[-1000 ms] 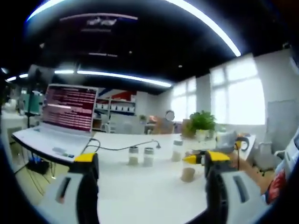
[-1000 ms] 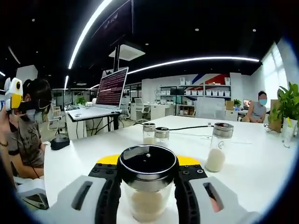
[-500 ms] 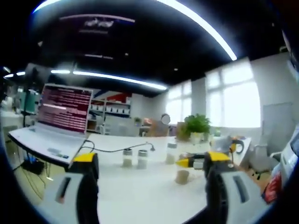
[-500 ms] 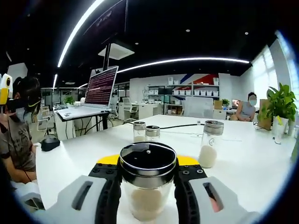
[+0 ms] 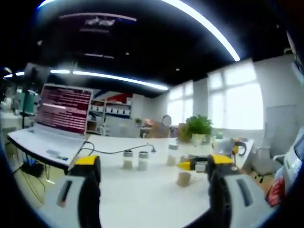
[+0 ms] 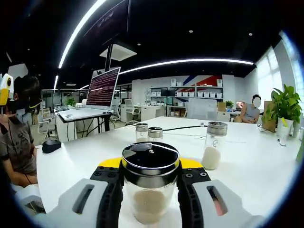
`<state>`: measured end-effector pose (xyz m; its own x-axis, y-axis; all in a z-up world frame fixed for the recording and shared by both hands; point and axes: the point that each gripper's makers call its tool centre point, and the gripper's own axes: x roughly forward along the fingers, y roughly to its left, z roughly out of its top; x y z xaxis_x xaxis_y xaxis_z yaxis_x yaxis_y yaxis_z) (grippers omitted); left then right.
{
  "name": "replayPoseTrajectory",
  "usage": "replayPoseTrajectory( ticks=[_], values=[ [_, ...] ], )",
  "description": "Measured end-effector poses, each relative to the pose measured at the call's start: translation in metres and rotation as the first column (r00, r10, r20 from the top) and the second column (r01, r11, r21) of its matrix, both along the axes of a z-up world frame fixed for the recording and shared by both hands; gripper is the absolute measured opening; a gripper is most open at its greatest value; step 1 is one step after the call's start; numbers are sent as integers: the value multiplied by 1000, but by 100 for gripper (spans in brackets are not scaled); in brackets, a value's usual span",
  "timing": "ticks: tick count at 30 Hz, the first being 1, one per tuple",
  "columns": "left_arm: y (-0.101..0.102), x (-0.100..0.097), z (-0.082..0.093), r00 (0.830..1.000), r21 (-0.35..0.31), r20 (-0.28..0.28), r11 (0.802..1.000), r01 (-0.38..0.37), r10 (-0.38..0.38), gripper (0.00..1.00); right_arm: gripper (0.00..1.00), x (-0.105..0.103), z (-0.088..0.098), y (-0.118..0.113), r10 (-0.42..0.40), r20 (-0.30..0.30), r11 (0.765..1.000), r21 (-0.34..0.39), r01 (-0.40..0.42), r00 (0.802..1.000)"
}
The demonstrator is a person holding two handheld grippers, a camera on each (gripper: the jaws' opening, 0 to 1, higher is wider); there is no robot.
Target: Rotate the seasoning bottle until the label or dispensing opening points toward the visible target arrow and the bottle remains upright within the marked orientation range
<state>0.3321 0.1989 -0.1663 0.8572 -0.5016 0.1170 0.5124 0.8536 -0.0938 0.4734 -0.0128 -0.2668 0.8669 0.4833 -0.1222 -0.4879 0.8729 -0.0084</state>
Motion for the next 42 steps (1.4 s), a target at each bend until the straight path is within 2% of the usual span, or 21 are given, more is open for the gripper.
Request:
replayPoseTrajectory(
  ticks=[1,3,5,8,11,14,15,18,20,21,22,24,25,32,34,35,42],
  values=[
    [0,0,0,1000,-2,0,1000,-1,1,99,53,0,1,-1,1,5,1000,8,-1,1000],
    [0,2,-1,1000,-3,-7,1000,2,-2,97,58,-2,2,0,32,14,999,5,-32,999],
    [0,2,-2,1000,-6,-13,1000,5,-5,97,58,-6,7,5,97,6,994,55,-97,995],
    [0,2,-2,1000,-10,-13,1000,3,-3,97,62,-9,12,6,174,-10,981,93,-173,985],
    [2,1,-2,1000,-6,-14,1000,-5,5,97,60,-12,14,10,272,-28,958,98,-268,962],
    [2,1,-1,1000,-6,-11,1000,-11,11,97,60,-8,21,9,302,-12,950,82,-300,953],
    [2,0,0,1000,-6,-6,1000,-7,7,97,60,-10,20,11,335,-19,941,64,-333,942],
    [-3,-2,-1,1000,2,-5,1000,4,-4,97,62,-15,19,19,420,-37,906,71,-417,907],
    [-5,-3,-2,1000,5,-7,1000,7,-7,97,62,-12,23,20,457,-7,887,75,-455,889],
    [-5,-3,-2,1000,6,-7,1000,9,-9,97,61,-12,25,21,482,6,873,75,-481,876],
    [-6,-3,-2,1000,7,-8,1000,11,-11,97,60,-15,24,23,520,6,851,81,-519,854],
    [-6,-3,-1,1000,15,7,1000,14,-14,95,59,-20,19,25,571,-20,819,78,-568,820],
    [-7,-4,-1,1000,17,10,1000,15,-15,94,59,-21,17,25,586,-23,809,62,-584,810],
    [-7,-4,-1,1000,25,9,1000,13,-13,94,51,-16,16,23,614,-20,790,23,-613,789],
    [-7,-4,-1,1000,27,9,1000,13,-13,94,46,-15,13,23,618,-31,786,45,-616,786],
    [-7,-4,-1,1000,27,8,1000,14,-14,94,45,-19,12,25,637,-44,771,72,-633,770],
    [-11,-4,-2,1000,26,6,999,25,-25,94,44,-19,10,22,632,6,775,26,-632,775]
  ],
)
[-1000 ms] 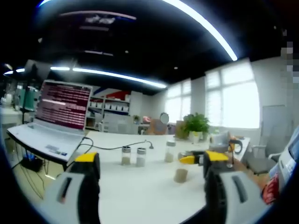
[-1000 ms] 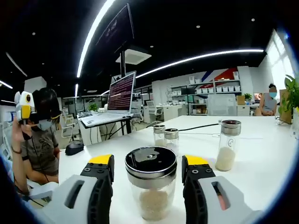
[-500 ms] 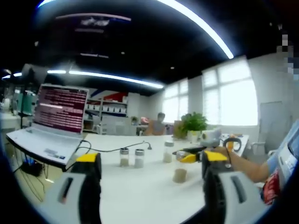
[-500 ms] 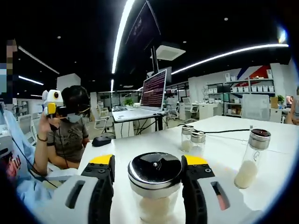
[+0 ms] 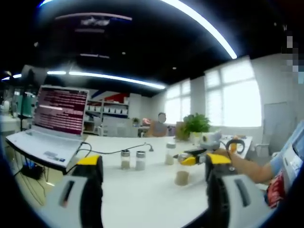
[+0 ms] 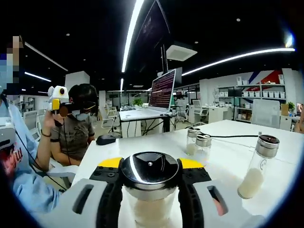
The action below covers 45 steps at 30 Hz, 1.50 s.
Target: Rotate the seasoning bottle until the label or dispensing opening points toward the visible target arrow and the bottle remains upright within the marked orientation range
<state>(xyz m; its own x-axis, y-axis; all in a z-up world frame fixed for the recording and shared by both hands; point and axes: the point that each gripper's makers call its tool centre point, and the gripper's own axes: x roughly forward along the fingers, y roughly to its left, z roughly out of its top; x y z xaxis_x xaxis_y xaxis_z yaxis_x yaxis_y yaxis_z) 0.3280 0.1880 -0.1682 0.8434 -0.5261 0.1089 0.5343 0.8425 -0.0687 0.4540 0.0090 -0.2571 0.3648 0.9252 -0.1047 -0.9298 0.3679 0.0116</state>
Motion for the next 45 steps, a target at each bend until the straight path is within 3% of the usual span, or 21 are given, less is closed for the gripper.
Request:
replayPoseTrajectory(
  ticks=[26,41,45],
  values=[
    [4,4,-2,1000,6,-8,1000,-4,4,94,44,8,-2,5,-99,2,994,-53,99,995],
    [7,3,-1,1000,3,-8,1000,-14,14,94,44,15,-3,2,-257,9,964,-63,257,966],
    [9,4,0,1000,3,-6,1000,-23,23,93,44,21,-2,-2,-322,21,945,-59,322,947]
  ],
)
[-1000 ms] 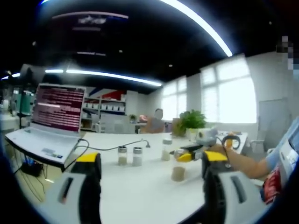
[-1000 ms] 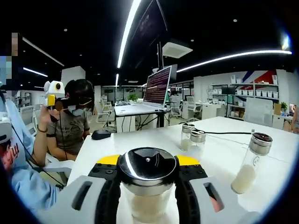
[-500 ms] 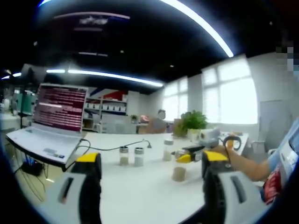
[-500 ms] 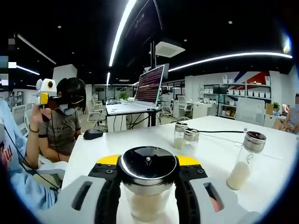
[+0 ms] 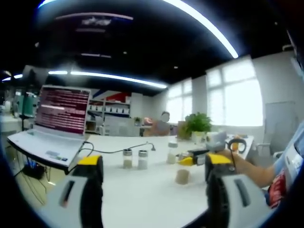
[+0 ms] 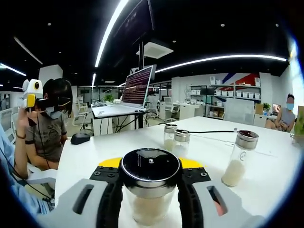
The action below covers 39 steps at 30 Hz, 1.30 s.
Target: Rotate the seasoning bottle until the label or dispensing opening points toward the visible target arrow and the bottle remains upright within the marked orientation range
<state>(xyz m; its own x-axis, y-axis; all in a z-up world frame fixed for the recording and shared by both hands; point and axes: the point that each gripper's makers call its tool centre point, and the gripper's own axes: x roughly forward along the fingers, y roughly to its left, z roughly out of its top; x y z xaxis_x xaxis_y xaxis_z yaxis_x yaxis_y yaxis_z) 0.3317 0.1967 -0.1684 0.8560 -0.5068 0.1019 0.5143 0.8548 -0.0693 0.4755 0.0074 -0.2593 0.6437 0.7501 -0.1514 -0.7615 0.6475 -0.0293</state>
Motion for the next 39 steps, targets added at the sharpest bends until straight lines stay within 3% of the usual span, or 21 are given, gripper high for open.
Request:
replayPoseTrajectory(
  ticks=[20,39],
  values=[
    [-4,0,-3,1000,33,-10,999,-7,8,93,44,9,1,-8,-140,35,989,45,139,990],
    [4,-4,-1,1000,14,-8,1000,-27,27,93,43,12,-1,-13,-299,70,953,70,294,952]
  ],
)
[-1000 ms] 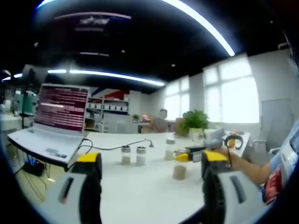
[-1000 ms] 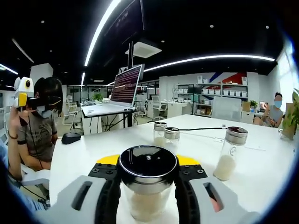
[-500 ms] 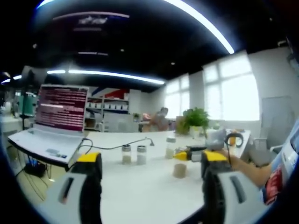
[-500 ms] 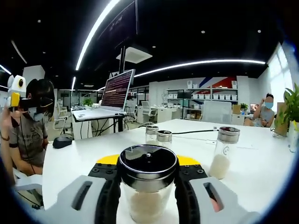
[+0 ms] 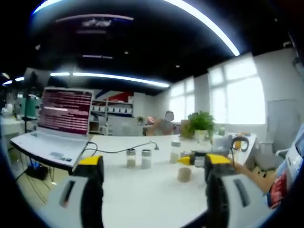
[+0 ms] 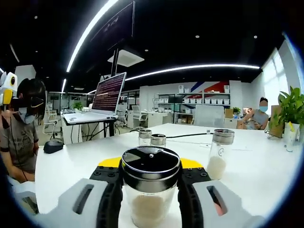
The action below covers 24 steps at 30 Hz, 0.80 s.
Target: Rotate the seasoning bottle until the label or dispensing opening points toward the visible target arrow and the bottle remains upright within the marked orientation range
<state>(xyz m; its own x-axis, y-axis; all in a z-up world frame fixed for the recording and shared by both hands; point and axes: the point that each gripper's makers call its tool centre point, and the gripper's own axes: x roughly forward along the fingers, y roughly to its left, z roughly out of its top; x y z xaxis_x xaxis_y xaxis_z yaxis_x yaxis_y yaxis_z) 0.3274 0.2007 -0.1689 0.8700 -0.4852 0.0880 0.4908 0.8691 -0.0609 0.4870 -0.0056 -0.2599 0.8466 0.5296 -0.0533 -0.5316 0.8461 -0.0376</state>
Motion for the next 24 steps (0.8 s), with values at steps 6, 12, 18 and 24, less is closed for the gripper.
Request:
replayPoseTrajectory(
  ticks=[6,12,18,24],
  values=[
    [4,2,-2,1000,45,2,999,-30,29,94,43,1,-1,-1,-54,-26,998,-16,54,998],
    [8,4,-3,999,51,-2,997,-50,50,94,43,2,-3,-3,-102,-41,995,-22,101,994],
    [5,2,0,1000,16,3,1000,-18,18,94,43,2,-5,-5,-144,-48,989,-28,142,988],
    [5,3,-1,1000,14,-1,1000,-16,17,93,43,2,-5,-7,-168,-41,986,-31,166,985]
  ],
)
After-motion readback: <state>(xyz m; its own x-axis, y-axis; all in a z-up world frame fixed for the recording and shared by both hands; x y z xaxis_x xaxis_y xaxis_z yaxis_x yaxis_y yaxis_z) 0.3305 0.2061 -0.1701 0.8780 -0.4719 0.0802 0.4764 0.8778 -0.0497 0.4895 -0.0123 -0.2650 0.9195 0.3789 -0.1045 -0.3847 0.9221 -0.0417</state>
